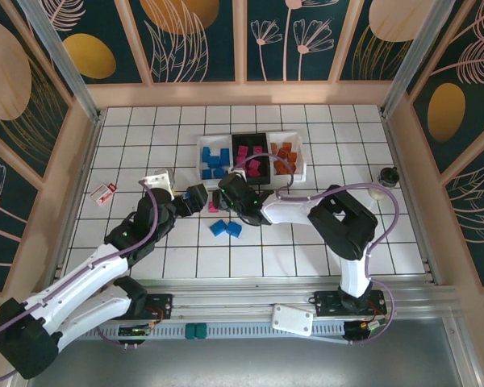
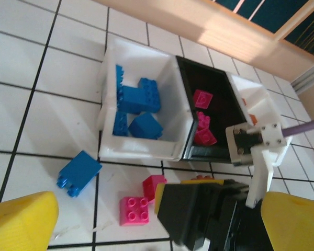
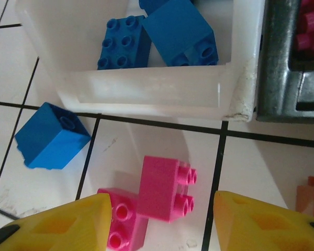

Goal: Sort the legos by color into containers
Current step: Pick up the lego from the center of the table.

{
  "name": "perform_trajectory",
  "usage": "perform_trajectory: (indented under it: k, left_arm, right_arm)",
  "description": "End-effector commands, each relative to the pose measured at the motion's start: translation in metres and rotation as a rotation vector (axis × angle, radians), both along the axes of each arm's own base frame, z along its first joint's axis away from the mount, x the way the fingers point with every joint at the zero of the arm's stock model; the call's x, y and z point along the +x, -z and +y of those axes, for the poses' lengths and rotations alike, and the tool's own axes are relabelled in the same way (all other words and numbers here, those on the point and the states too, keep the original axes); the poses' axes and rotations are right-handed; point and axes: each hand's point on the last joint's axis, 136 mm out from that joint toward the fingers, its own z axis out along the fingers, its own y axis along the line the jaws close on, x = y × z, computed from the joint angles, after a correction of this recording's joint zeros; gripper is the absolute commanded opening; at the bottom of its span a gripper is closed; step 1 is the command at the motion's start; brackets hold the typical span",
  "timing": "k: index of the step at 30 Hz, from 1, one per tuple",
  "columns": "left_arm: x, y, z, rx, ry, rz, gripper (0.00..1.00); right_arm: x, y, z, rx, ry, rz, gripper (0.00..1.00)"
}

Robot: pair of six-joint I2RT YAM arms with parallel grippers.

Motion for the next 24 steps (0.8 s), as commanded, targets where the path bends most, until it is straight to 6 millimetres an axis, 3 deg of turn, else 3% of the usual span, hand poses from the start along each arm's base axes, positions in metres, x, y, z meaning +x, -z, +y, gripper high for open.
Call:
perform_trajectory:
  k: [1, 11, 16, 20, 24]
  left_arm:
    - [-0.005, 0.013, 0.010, 0.003, -0.040, 0.032, 0.99]
    - [-0.008, 0.022, 0.014, 0.032, -0.044, 0.052, 0.98]
    - [-0.009, 0.027, 0.015, 0.043, -0.045, 0.062, 0.99]
    - [-0.009, 0.029, 0.015, 0.046, -0.044, 0.070, 0.98]
    - [-0.010, 0.034, 0.015, 0.058, -0.040, 0.083, 0.98]
  right_arm:
    - [0.016, 0.003, -0.002, 0.008, 0.059, 0.006, 0.53]
    - [0.019, 0.023, 0.005, 0.001, 0.035, 0.054, 0.48]
    - [0.014, 0.027, 0.001, -0.017, 0.019, 0.062, 0.34]
    - [0.007, 0.016, -0.006, -0.001, 0.003, 0.040, 0.24]
    - [-0.008, -0.009, -0.017, 0.057, -0.020, 0.008, 0.20]
